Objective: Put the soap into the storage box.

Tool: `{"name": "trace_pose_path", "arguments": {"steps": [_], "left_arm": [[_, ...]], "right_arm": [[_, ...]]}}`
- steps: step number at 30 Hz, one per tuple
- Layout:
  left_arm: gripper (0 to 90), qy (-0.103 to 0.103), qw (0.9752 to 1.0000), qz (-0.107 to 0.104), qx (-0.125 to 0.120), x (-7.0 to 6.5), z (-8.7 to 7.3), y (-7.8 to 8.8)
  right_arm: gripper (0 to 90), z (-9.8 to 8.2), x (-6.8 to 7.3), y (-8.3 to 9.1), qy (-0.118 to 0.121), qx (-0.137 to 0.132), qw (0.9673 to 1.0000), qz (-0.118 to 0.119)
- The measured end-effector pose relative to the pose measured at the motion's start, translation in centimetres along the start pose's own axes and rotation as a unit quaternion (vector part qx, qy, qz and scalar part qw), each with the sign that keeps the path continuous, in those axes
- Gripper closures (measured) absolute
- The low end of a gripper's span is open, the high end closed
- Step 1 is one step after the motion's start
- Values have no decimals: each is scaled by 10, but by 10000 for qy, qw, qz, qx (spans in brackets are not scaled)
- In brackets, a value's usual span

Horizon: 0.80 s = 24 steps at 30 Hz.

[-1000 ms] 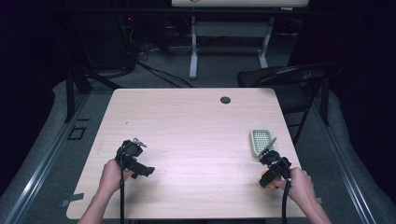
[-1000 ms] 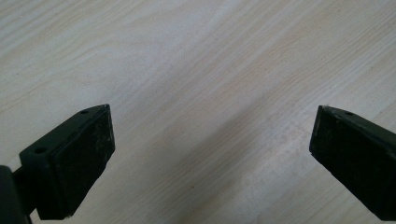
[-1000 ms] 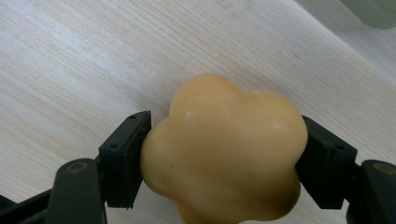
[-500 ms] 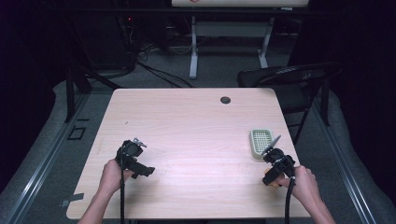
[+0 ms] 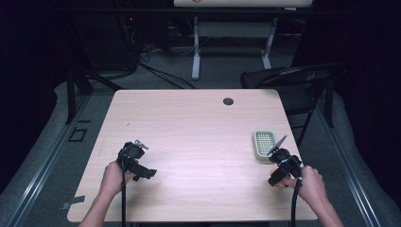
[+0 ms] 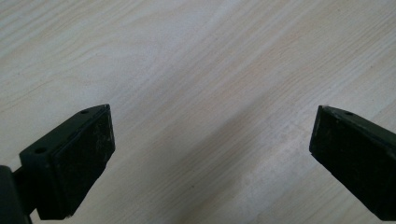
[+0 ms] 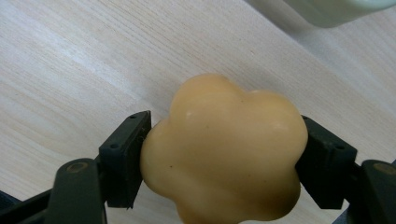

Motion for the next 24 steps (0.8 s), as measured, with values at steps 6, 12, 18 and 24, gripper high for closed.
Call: {"name": "trace_pose_path", "arguments": {"steps": [6, 12, 18, 24], "left_arm": [[2, -9, 10000, 23, -11, 0, 0, 0], [2, 26, 10000, 22, -32, 1, 0, 0], [2, 24, 10000, 26, -48, 1, 0, 0], [2, 12, 10000, 1, -41, 0, 0, 0]], "right_arm": [[267, 2, -3, 5, -24, -100, 9999, -56], [268, 8, -7, 12, -26, -169, 9998, -77], [268, 17, -9, 18, -16, -200, 9997, -108], [268, 25, -9, 23, -38, -302, 9995, -111]]}}
Point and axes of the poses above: each handheld gripper's, and its own axes: y roughly backward along the jaws, z roughly out of its top, x roughly to its left, the point moved 7 cm from there along -y, roughly forward along the jaws, and after that the axes turned 1 degree about x, right-handed, at the moved point
